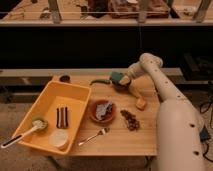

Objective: Wipe purple bowl with sponge

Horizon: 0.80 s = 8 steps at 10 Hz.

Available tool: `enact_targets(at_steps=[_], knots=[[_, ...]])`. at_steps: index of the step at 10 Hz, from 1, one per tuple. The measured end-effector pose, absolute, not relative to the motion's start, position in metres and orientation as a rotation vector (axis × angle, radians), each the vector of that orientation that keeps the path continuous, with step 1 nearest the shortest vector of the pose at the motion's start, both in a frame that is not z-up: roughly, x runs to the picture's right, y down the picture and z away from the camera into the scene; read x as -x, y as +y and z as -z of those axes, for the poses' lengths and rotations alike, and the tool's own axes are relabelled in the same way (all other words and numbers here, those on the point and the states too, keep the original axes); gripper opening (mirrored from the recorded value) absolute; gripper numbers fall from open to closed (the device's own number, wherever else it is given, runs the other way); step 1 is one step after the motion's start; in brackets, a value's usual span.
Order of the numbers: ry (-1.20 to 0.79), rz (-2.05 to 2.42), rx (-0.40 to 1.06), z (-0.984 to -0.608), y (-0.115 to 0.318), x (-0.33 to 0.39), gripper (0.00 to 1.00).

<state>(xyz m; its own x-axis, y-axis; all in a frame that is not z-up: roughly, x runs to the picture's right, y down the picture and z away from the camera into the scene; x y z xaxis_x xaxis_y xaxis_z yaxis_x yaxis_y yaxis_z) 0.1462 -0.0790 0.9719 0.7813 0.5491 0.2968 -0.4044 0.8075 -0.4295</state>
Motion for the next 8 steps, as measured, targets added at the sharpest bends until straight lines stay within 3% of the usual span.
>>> enact_targets(at_steps=[8], knots=[[-0.417, -0.566, 0.314, -0.966, -0.080, -0.176, 0.00]])
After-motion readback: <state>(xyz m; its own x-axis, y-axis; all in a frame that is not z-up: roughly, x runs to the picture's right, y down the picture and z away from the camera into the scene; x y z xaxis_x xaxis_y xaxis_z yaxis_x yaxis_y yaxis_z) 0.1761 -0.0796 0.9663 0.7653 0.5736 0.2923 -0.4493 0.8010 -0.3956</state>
